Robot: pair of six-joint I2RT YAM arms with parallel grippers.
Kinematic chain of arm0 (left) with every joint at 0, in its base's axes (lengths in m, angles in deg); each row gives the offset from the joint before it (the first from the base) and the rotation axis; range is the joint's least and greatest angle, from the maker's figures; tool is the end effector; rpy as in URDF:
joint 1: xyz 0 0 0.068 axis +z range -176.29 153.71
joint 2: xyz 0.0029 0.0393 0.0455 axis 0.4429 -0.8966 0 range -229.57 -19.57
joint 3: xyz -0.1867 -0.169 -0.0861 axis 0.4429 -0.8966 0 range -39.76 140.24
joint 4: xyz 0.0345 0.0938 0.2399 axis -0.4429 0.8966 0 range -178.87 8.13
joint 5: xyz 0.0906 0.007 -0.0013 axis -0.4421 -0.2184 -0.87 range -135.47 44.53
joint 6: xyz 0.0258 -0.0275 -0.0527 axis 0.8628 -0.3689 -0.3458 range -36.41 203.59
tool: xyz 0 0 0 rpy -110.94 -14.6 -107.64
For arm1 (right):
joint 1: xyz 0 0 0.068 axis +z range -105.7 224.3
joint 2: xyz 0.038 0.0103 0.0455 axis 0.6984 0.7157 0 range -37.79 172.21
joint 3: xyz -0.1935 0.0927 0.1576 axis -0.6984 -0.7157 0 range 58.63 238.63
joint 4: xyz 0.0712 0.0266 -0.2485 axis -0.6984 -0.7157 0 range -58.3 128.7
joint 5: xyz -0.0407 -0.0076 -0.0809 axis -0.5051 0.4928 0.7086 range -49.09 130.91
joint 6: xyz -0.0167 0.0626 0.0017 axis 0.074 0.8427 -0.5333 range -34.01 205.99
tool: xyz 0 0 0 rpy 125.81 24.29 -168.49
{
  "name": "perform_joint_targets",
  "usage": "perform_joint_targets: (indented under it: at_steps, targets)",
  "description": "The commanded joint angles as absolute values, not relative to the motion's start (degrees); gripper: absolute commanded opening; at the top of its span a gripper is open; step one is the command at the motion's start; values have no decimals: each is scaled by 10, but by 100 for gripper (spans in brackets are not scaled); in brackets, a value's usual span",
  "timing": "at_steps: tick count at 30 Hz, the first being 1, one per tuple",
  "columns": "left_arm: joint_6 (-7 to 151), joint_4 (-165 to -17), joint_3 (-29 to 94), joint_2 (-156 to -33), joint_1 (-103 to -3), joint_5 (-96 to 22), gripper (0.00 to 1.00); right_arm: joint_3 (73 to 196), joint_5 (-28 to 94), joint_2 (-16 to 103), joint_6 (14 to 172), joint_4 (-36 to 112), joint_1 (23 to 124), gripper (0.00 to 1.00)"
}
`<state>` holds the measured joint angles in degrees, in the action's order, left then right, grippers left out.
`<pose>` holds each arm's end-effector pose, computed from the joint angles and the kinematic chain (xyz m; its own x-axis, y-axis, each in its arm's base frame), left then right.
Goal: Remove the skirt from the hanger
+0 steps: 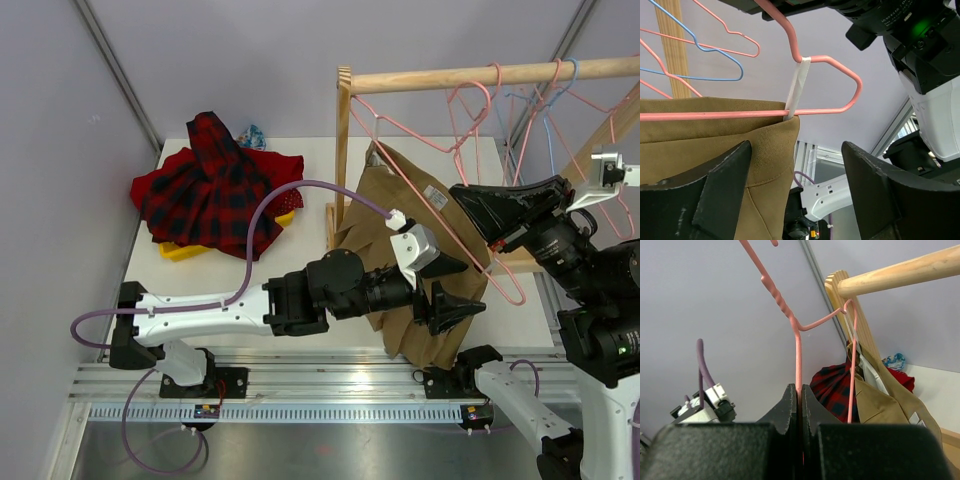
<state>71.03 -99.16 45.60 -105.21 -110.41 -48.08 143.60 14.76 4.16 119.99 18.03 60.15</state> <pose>0.0400 -0.3646 0.4503 -0.1976 -0.2007 -0.9595 0.9693 0.1060 -0.2218 0.0672 0.0423 0.5407 -0.0531 0.5068 -0.8604 -0.7328 0.5656 0.3783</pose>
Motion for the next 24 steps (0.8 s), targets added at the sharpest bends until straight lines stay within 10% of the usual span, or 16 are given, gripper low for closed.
perform_joint_targets:
  at_steps: [1,7,24]
  targets:
    - [708,-1031,451,-1031,-1108,-459,69,1438,100,36,1225,313,604,0]
    - [718,-993,468,-1031,-1108,-429,48,1447,-5,56,1272,361,604,0]
    - [762,-937,465,-1003,-1108,-516,58,1486,160,48,1437,308,604,0]
